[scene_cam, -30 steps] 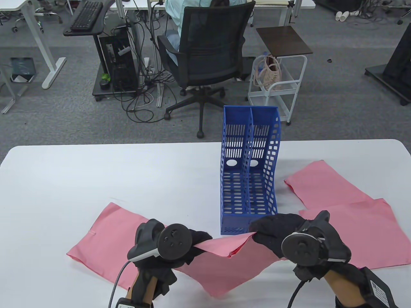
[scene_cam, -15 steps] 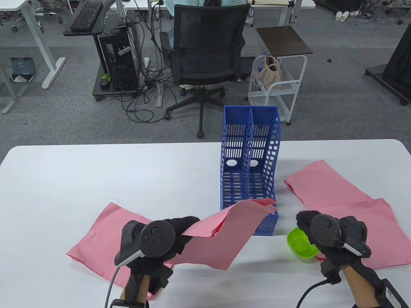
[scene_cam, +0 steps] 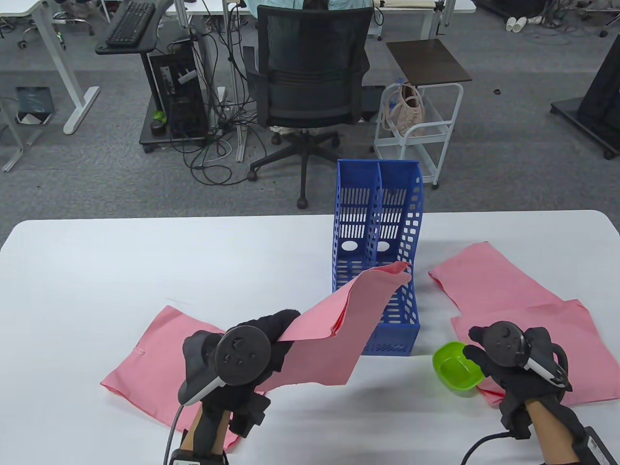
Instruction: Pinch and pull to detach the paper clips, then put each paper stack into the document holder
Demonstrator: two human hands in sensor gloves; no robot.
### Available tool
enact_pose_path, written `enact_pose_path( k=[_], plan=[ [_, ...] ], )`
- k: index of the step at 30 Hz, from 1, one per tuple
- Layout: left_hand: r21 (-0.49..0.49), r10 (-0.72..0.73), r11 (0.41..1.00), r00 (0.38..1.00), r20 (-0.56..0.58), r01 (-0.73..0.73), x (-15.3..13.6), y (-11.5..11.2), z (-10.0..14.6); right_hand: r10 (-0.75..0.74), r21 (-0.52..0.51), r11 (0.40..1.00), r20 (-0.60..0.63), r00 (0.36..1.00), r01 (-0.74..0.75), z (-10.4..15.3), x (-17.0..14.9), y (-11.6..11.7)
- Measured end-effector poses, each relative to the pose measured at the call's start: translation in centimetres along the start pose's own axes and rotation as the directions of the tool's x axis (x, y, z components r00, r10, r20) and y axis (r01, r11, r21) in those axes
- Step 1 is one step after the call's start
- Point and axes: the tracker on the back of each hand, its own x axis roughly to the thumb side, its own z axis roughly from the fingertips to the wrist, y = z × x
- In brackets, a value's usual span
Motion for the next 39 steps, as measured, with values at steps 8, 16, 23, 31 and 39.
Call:
enact_pose_path(
  k=[8, 16, 23, 31, 39],
  plan=[
    [0.013, -0.178, 0.983, 0.973, -0.148, 0.182, 5.9, 4.3, -4.0, -0.026, -0.093, 0.995, -0.015, 1.0, 0.025, 1.1, -2.4, -1.6],
    [-0.005, -0.29, 0.952, 0.895, -0.338, 0.307, 10.3, 3.1, -10.1, -0.058, -0.112, 0.992, -0.029, 0.998, 0.054, 1.6, -4.1, -1.6],
    [0.033, -0.307, 0.934, 0.844, -0.439, 0.357, 11.0, -0.7, -13.7, -0.056, -0.124, 0.991, -0.033, 0.998, 0.052, 2.1, -4.3, -1.5],
    [0.292, -0.02, 0.946, 0.923, -0.385, 0.142, 10.0, -5.1, -14.1, -0.056, -0.167, 0.985, -0.033, 0.998, 0.05, 2.7, -4.4, -1.6],
    [0.252, 0.276, 0.945, 0.92, -0.279, -0.208, 8.5, -11.7, -13.8, -0.023, -0.175, 0.984, -0.038, 0.999, 0.016, 2.6, -4.1, -1.1]
  ],
)
